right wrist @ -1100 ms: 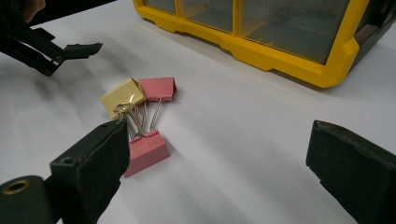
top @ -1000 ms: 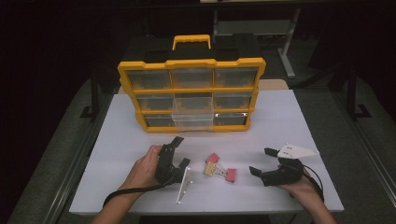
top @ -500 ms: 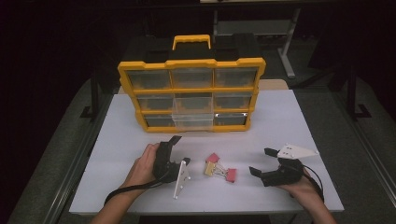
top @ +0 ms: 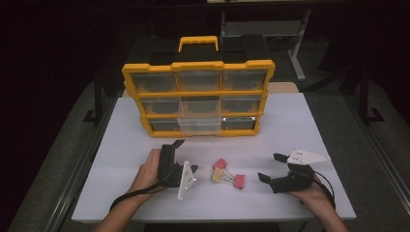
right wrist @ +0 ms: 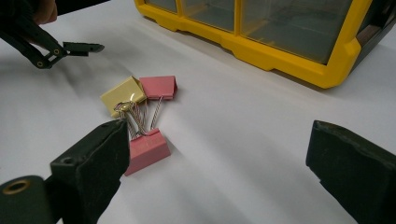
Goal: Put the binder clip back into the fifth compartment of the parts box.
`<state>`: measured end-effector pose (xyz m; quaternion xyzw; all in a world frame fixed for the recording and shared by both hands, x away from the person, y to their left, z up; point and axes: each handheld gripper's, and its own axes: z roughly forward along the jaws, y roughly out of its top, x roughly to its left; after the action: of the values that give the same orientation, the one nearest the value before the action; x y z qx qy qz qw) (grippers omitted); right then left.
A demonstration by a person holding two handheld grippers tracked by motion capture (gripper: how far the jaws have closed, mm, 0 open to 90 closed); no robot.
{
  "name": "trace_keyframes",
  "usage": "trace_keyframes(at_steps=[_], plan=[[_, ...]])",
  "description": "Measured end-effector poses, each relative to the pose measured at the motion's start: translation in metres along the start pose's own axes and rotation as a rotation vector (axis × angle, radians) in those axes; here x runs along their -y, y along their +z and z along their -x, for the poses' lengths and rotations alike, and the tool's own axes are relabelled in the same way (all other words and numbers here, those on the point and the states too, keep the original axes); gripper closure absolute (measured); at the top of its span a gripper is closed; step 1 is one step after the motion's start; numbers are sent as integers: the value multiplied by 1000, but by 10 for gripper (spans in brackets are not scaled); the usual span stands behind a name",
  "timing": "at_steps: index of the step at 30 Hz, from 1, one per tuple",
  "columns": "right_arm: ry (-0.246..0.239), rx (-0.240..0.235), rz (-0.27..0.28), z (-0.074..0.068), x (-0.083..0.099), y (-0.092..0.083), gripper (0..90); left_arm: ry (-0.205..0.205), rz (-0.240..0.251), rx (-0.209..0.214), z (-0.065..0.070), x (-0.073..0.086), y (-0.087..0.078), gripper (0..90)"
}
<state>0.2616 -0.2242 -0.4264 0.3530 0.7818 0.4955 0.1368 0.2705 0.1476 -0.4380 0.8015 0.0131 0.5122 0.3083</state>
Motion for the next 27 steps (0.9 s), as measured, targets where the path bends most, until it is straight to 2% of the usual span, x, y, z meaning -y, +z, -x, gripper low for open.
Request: trace_keyframes(at_steps=[4, 11, 12, 13, 19, 27], plan=[[-4, 2, -1, 1, 0, 0, 56, -55, 0, 23, -2, 1, 1, 0], [-3, 2, 1, 0, 0, -1, 56, -181, 9, 51, -12, 2, 1, 0], [-3, 2, 1, 0, 0, -1, 56, -181, 9, 51, -12, 2, 1, 0], [-2, 2, 1, 0, 0, -1, 56, -240, 8, 64, -12, 4, 2, 0], [-3, 4, -1, 0, 0, 0, 56, -301, -3, 87, -16, 7, 4, 0], [-7, 5, -1, 1, 0, 0, 56, -428, 0, 133, -21, 13, 8, 0]])
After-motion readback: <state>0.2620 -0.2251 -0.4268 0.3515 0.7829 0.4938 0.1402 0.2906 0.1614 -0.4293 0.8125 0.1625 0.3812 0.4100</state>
